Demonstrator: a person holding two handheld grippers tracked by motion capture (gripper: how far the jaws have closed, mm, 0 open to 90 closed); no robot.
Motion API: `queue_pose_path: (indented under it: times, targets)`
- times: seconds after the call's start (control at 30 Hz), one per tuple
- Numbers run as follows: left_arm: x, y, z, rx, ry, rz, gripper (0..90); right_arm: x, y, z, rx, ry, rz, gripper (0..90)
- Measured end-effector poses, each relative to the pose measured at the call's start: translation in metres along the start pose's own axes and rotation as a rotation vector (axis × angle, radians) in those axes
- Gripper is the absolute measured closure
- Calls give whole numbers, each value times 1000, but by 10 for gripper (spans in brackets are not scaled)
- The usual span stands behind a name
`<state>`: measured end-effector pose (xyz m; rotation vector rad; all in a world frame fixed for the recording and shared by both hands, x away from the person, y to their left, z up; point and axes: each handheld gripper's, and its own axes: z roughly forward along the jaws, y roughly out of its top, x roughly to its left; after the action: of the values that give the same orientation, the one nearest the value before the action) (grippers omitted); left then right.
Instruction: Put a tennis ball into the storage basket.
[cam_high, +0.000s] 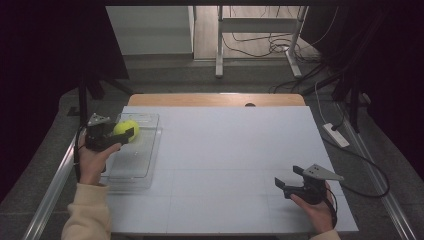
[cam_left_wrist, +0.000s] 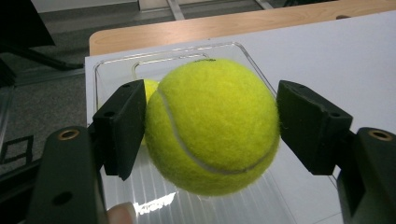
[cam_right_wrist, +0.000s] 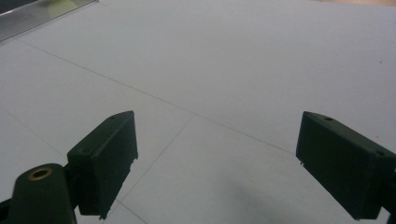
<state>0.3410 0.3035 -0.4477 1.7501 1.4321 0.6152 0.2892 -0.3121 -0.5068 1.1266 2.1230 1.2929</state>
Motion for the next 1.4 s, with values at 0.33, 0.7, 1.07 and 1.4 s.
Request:
queue_pose_path:
  times: [0.33, 0.7, 1.07, 1.4]
  targets:
    - [7, -4, 7, 53, 12, -14, 283, 0, -1, 0, 3, -1, 0, 127]
    - [12, -8, 14, 109, 44, -13, 283, 0, -1, 1, 3, -1, 1, 127]
    - [14, -11, 23, 163, 67, -9, 282, 0, -1, 1, 4, 0, 1, 127]
    - [16, -13, 33, 239, 84, 4, 281, 0, -1, 2, 5, 1, 2, 127]
